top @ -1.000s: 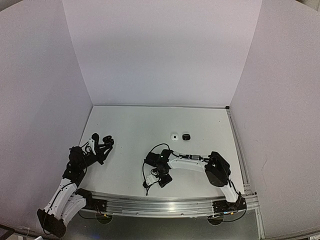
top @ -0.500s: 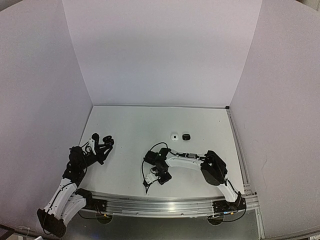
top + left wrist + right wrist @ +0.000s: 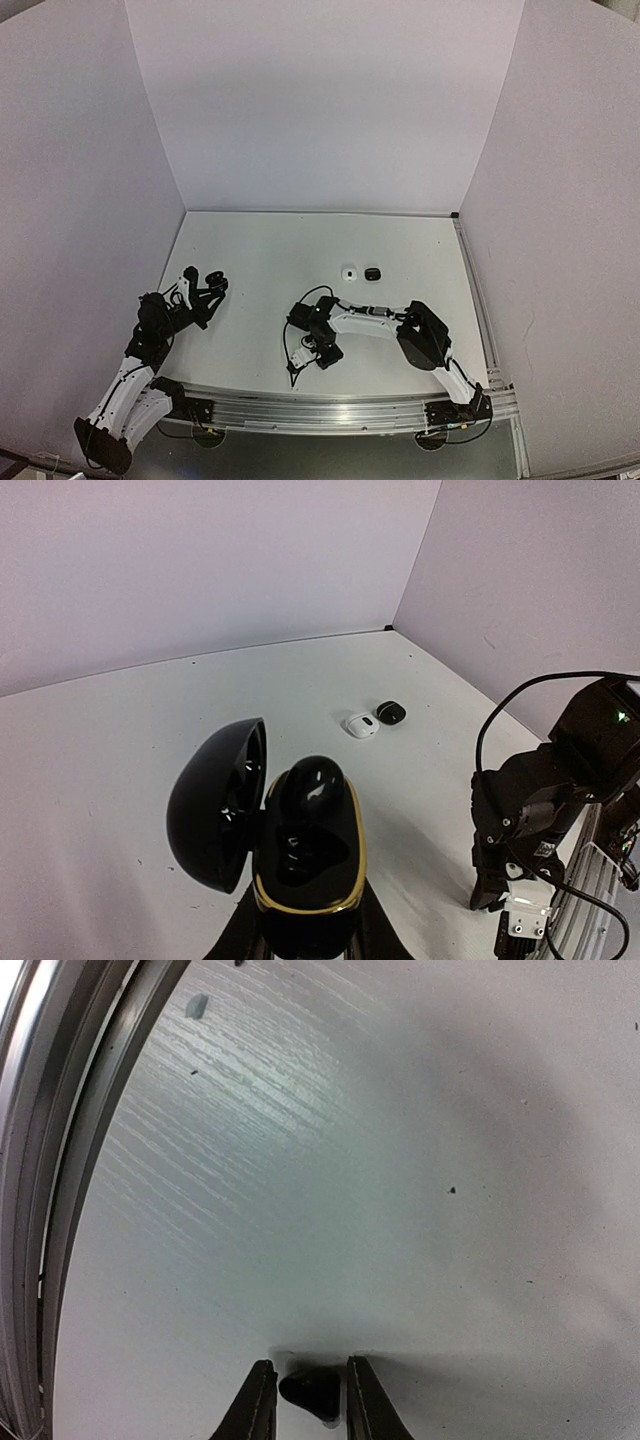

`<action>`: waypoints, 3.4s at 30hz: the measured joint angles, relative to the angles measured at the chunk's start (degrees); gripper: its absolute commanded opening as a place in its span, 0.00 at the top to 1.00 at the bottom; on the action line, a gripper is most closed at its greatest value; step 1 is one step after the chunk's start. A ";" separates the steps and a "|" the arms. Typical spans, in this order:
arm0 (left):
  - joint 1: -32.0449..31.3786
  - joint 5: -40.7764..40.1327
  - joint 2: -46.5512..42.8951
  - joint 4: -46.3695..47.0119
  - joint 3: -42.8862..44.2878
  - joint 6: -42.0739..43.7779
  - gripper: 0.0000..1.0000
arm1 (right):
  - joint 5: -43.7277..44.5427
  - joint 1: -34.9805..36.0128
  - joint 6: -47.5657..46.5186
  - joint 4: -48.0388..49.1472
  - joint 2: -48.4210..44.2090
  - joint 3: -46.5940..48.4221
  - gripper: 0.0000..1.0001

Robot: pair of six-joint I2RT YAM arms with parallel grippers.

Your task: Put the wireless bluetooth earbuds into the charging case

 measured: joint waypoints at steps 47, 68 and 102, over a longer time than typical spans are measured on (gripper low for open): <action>-10.25 47.30 19.55 -18.31 23.99 16.06 1.00 | -53.19 -3.23 28.52 32.87 -9.49 35.13 1.00; -9.81 2.63 10.81 -15.40 13.00 5.86 1.00 | -13.63 -4.20 36.13 12.23 -11.23 -7.92 1.00; -9.81 -0.55 7.95 -12.31 10.03 5.86 1.00 | 14.81 -6.36 100.52 1.58 1.11 7.10 0.48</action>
